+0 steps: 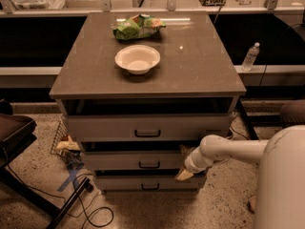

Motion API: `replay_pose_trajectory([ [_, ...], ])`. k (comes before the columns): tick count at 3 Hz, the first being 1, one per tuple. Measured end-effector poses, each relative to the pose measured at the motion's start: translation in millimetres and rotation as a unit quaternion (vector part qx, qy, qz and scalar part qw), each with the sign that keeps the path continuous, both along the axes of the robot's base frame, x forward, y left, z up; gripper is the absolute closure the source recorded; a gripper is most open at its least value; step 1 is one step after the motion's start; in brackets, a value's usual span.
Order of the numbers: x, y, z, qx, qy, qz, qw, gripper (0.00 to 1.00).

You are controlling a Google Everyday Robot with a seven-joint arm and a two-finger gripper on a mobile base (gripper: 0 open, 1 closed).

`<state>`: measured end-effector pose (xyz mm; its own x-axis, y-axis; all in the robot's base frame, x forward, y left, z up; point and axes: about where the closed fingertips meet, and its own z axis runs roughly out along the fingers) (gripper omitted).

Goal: Open middle drawer

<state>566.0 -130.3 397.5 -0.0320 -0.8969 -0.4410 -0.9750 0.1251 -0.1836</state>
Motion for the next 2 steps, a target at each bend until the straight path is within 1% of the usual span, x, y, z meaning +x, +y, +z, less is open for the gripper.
replay_pose_trajectory([
  [2, -0.1, 0.0, 8.1, 0.000, 0.000, 0.000, 1.0000, 0.85],
])
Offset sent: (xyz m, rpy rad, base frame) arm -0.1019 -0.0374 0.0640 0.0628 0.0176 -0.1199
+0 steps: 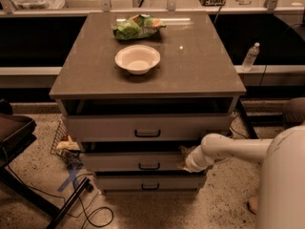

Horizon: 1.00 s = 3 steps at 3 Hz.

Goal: Open middle drawer

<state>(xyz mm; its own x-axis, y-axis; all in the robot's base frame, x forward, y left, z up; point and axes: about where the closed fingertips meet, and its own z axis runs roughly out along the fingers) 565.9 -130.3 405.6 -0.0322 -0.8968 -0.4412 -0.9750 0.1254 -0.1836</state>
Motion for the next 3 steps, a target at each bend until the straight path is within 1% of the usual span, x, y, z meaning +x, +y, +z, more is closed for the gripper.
replay_pose_trajectory([
  [1, -0.1, 0.0, 1.2, 0.000, 0.000, 0.000, 1.0000, 1.00],
  [3, -0.1, 0.0, 3.0, 0.000, 0.000, 0.000, 1.0000, 1.00],
])
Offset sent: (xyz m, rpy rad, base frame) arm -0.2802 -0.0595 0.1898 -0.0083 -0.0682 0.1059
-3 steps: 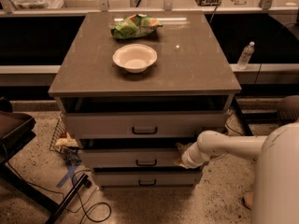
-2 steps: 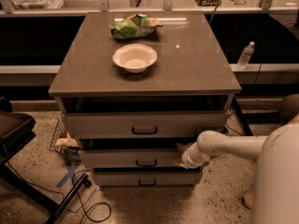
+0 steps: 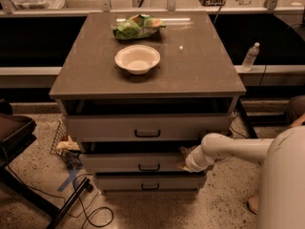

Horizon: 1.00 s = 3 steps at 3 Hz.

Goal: Open middle drawer

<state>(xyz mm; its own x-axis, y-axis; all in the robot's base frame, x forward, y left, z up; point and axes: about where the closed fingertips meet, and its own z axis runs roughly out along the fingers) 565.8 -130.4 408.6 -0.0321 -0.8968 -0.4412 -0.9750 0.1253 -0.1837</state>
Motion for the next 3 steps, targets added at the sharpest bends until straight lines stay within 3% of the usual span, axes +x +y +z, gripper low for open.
replay_pose_trajectory([
  [3, -0.3, 0.3, 0.8, 0.000, 0.000, 0.000, 1.0000, 0.98],
])
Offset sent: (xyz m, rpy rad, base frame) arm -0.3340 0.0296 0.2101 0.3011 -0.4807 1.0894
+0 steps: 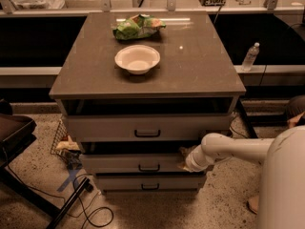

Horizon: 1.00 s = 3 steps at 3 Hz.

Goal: Open middle drawer

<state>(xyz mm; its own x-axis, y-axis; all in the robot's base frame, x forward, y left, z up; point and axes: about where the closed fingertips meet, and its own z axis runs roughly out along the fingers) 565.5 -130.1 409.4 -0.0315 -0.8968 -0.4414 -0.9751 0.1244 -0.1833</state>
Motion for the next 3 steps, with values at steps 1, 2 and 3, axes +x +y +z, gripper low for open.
replay_pose_trajectory([
  [1, 0.0, 0.0, 0.0, 0.000, 0.000, 0.000, 1.0000, 0.76],
  [2, -0.1, 0.1, 0.5, 0.000, 0.000, 0.000, 1.0000, 0.44],
  [3, -0.1, 0.1, 0.5, 0.000, 0.000, 0.000, 1.0000, 0.22],
])
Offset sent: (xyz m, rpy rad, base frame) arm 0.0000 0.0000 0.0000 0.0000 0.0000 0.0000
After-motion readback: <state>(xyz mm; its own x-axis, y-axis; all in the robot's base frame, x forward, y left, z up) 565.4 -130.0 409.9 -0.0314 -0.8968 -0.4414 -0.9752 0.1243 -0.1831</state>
